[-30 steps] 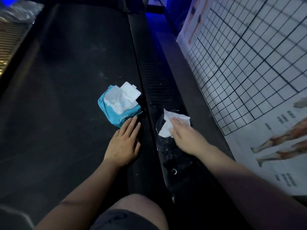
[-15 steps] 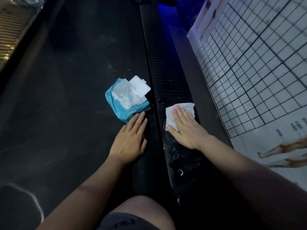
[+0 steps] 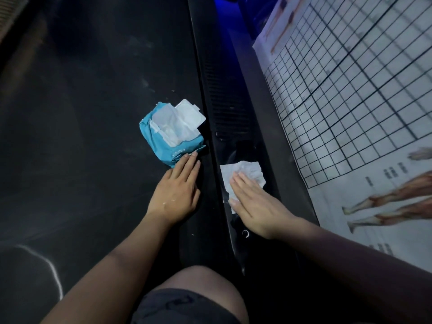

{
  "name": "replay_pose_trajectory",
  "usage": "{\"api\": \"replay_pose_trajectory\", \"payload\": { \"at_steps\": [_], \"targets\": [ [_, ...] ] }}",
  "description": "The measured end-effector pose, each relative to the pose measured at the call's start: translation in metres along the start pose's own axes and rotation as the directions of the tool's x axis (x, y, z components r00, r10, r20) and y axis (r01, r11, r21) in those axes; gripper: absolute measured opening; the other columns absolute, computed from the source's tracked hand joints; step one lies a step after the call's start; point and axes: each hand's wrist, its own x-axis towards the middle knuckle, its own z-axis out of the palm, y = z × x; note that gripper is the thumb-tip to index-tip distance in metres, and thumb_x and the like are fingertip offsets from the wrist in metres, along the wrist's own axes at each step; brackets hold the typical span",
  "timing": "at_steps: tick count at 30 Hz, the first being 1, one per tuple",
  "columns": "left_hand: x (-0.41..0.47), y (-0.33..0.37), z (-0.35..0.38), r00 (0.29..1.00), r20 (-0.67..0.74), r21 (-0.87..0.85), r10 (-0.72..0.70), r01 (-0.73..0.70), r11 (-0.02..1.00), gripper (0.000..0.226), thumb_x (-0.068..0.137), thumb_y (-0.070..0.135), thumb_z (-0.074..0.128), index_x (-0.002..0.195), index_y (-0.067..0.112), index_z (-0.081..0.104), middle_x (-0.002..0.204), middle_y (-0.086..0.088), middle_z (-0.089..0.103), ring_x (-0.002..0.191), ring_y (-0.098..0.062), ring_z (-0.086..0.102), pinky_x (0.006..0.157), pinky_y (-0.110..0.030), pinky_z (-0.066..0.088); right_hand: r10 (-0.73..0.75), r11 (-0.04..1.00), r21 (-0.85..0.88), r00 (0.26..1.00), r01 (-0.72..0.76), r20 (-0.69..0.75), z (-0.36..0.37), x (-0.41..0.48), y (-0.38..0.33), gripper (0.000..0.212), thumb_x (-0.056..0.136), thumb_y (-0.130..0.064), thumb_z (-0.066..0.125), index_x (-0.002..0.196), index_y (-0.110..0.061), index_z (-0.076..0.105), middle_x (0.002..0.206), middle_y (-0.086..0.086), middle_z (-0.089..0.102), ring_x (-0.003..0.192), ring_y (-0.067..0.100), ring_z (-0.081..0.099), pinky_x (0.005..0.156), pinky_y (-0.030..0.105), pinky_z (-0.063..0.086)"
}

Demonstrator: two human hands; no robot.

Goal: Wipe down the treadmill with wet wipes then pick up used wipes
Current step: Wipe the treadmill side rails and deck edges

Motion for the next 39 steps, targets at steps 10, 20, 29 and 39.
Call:
{"api": "replay_pose_trajectory", "payload": {
  "at_steps": [10, 20, 29, 39],
  "targets": [
    [0.0, 0.0, -0.003, 1.0, 0.021, 0.002, -0.003, 0.003, 1.0, 0.07, 0.096, 0.037, 0.046, 0.158, 0.005, 0.036, 0.17, -0.011, 0.021, 0.156, -0.027, 0.02, 0.117, -0.043, 0.038, 0.218, 0.976, 0.007, 0.975, -0.218, 0.03, -0.035, 0.096, 0.034, 0.079, 0.101, -0.064, 0.005, 0.157, -0.015, -0.021, 0.162, 0.001, -0.033, 0.147, 0.011, -0.033, 0.122, 0.037, -0.018],
    [-0.006, 0.001, -0.007, 0.997, -0.056, -0.036, -0.056, 0.055, 0.998, 0.071, 0.089, 0.025, 0.031, 0.156, 0.001, 0.037, 0.169, -0.015, 0.023, 0.154, -0.031, 0.023, 0.116, -0.048, 0.037, -0.336, 0.911, -0.173, 0.917, 0.374, 0.214, -0.017, 0.008, 0.045, 0.066, 0.106, -0.057, 0.014, 0.161, -0.026, -0.008, 0.166, -0.011, -0.018, 0.149, 0.0, -0.023, 0.123, 0.027, -0.013],
    [-0.001, 0.004, -0.005, 0.967, -0.034, -0.066, -0.251, 0.248, 0.966, 0.081, 0.1, 0.037, 0.045, 0.165, 0.008, 0.007, 0.173, -0.011, -0.006, 0.158, -0.042, -0.003, 0.125, -0.064, 0.011, -0.107, 0.982, 0.153, 0.994, 0.109, -0.024, 0.001, 0.013, 0.02, 0.053, 0.111, -0.028, 0.029, 0.162, -0.026, 0.014, 0.167, -0.019, 0.001, 0.149, -0.01, -0.005, 0.127, 0.03, 0.011],
    [0.002, 0.001, 0.002, 0.971, 0.006, -0.094, -0.238, 0.237, 0.967, 0.075, 0.109, 0.044, 0.028, 0.164, 0.008, -0.008, 0.171, -0.009, -0.021, 0.157, -0.04, -0.014, 0.125, -0.063, 0.015, 0.088, 0.996, -0.014, 0.996, -0.088, -0.021, -0.023, 0.095, 0.031, 0.07, 0.103, -0.059, 0.0, 0.159, -0.02, -0.014, 0.165, -0.007, -0.025, 0.15, 0.004, -0.025, 0.126, 0.041, -0.011]
  ]
}}
